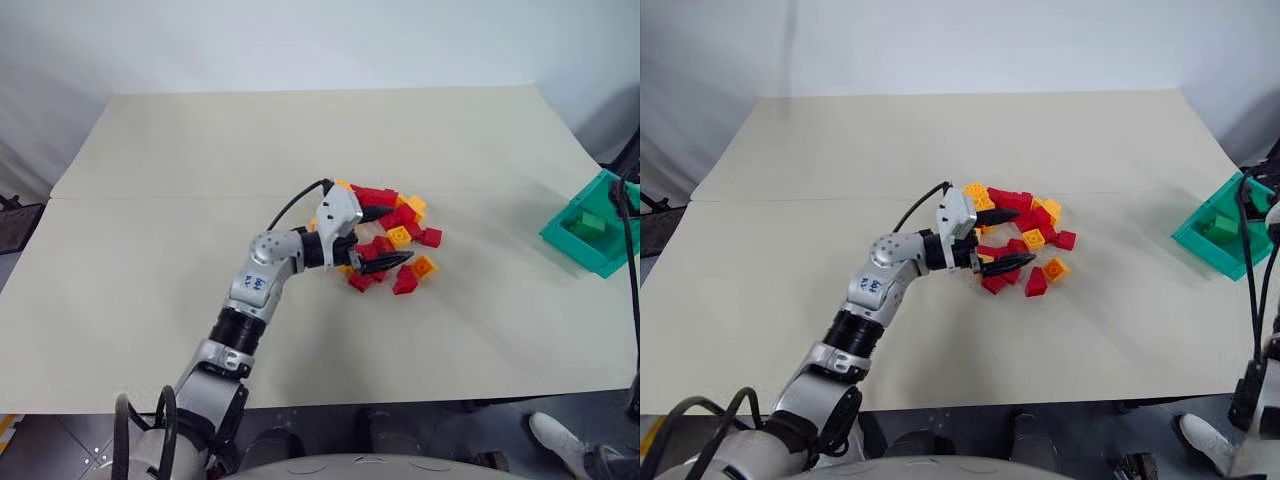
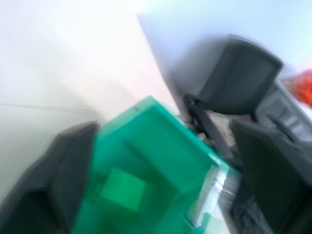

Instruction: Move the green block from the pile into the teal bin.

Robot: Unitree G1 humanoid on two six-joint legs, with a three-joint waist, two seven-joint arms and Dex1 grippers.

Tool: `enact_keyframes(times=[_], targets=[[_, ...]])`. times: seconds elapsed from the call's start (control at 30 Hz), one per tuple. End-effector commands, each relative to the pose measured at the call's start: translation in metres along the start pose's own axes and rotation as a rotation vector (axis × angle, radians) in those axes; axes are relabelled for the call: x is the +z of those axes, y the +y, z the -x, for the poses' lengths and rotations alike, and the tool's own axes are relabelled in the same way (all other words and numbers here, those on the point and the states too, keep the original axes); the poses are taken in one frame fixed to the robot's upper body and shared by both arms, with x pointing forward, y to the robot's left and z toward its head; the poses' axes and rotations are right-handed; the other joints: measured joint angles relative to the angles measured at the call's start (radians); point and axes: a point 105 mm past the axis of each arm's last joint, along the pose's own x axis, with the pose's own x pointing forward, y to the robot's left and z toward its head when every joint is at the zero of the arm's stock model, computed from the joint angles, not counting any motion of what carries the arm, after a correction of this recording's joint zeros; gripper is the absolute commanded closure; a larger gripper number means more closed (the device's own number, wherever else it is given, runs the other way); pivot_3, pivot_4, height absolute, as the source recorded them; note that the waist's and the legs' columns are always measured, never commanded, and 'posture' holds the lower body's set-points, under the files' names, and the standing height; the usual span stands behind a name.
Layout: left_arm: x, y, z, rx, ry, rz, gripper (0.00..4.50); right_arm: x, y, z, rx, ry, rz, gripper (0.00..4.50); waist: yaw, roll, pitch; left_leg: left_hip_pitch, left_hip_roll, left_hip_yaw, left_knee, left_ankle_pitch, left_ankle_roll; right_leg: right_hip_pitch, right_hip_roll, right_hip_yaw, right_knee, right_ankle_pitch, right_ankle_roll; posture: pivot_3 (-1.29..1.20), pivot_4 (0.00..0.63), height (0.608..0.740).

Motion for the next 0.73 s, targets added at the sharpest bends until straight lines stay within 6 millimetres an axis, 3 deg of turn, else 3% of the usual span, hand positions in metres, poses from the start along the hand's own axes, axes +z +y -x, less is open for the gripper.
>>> enact_keyframes(times=[0.03, 0.1, 0.2, 0.27, 0.53, 0.63, 0.73], targets=[[0.015, 0.004, 0.023, 0.023, -0.026, -0.036, 0.0, 0.027, 0.04, 0.024, 0.268, -0.092, -0.022, 0.04, 0.0, 0.0, 0.0, 0.0, 0.0, -0.001, 0.0, 0.0, 0.0, 0.0, 0.0, 0.0, 0.0, 0.0, 0.0, 0.0, 0.15, 0.74], [0.013, 0.004, 0.044, 0.016, 0.001, -0.017, 0.0, 0.028, 0.062, 0.039, 0.399, -0.121, 0.041, 0.04, 0.001, 0.0, 0.0, 0.001, 0.0, -0.001, 0.001, 0.0, 0.0, 0.0, 0.0, 0.001, 0.001, 0.0, 0.0, 0.0, 0.15, 0.74], [0.012, 0.006, 0.096, 0.042, 0.054, -0.033, 0.0, 0.029, 0.104, 0.07, 0.691, -0.16, 0.051, 0.04, -0.002, 0.0, 0.0, 0.002, 0.0, -0.001, 0.002, 0.0, 0.0, 0.0, 0.0, 0.002, 0.001, 0.001, 0.0, 0.0, 0.15, 0.74], [0.011, 0.006, 0.121, 0.066, 0.092, -0.042, 0.0, 0.027, 0.118, 0.083, 0.806, -0.174, 0.067, 0.04, -0.003, 0.0, 0.0, 0.003, 0.001, -0.001, 0.002, 0.0, -0.001, 0.0, 0.001, 0.003, 0.002, 0.001, -0.001, 0.0, 0.15, 0.74], [-0.008, -0.004, 0.209, 0.167, 0.213, -0.053, 0.0, -0.01, 0.134, 0.097, 1.115, -0.085, 0.169, 0.04, -0.002, 0.0, 0.0, 0.007, 0.0, 0.0, 0.002, -0.003, 0.001, 0.003, -0.002, 0.004, 0.002, 0.001, -0.002, 0.0, 0.15, 0.74], [-0.014, -0.007, 0.231, 0.216, 0.252, -0.046, 0.0, -0.024, 0.132, 0.093, 1.156, -0.047, 0.227, 0.04, -0.003, 0.0, 0.0, 0.007, 0.0, 0.001, 0.002, -0.004, 0.001, 0.003, -0.003, 0.003, 0.002, 0.001, -0.002, 0.0, 0.15, 0.74], [-0.012, -0.008, 0.24, 0.238, 0.25, -0.066, 0.0, -0.024, 0.13, 0.086, 1.145, -0.059, 0.227, 0.04, -0.004, 0.0, 0.0, 0.008, 0.0, 0.002, 0.002, -0.004, 0.001, 0.003, -0.003, 0.003, 0.002, 0.001, -0.003, 0.0, 0.15, 0.74]])
